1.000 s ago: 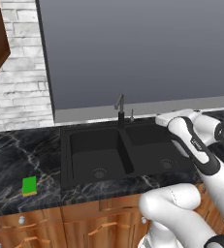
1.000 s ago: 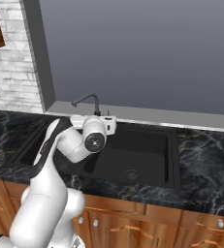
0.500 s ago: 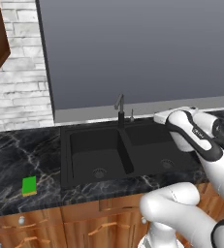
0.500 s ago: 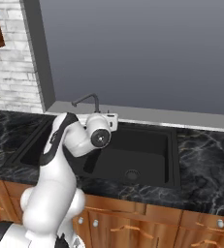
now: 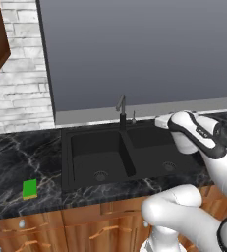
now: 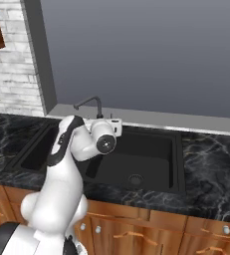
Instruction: Soak the sponge with water for a few seconds and then drop it inside the sink.
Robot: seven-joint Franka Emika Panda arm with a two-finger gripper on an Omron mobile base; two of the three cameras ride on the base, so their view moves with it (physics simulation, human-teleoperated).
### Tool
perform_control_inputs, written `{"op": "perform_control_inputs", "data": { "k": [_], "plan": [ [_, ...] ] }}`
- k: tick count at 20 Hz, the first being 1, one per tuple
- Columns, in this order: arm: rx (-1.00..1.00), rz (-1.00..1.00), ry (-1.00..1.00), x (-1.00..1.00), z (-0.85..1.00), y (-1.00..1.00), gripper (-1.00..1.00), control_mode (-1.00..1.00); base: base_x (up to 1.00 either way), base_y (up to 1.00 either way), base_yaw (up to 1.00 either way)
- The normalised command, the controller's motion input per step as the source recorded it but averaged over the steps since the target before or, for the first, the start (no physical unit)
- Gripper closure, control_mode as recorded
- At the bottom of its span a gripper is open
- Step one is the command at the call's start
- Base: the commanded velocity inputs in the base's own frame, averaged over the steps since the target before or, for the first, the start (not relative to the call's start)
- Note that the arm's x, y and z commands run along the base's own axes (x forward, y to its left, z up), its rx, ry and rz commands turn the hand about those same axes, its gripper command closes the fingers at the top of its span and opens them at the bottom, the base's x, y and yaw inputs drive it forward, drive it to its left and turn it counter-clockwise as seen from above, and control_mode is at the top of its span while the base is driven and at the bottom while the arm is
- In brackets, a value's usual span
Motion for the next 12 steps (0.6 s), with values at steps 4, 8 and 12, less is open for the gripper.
{"op": "perform_control_inputs", "data": {
  "k": [4,8,12],
  "plan": [
    [0.00,0.04,0.00,0.12,-0.12,0.00,-1.00,-1.00,0.00,0.00,0.00],
    [0.00,0.08,0.00,0.16,-0.03,0.00,-1.00,-1.00,0.00,0.00,0.00],
    [0.00,0.16,0.00,0.18,0.00,0.00,-1.00,-1.00,0.00,0.00,0.00]
  ]
}}
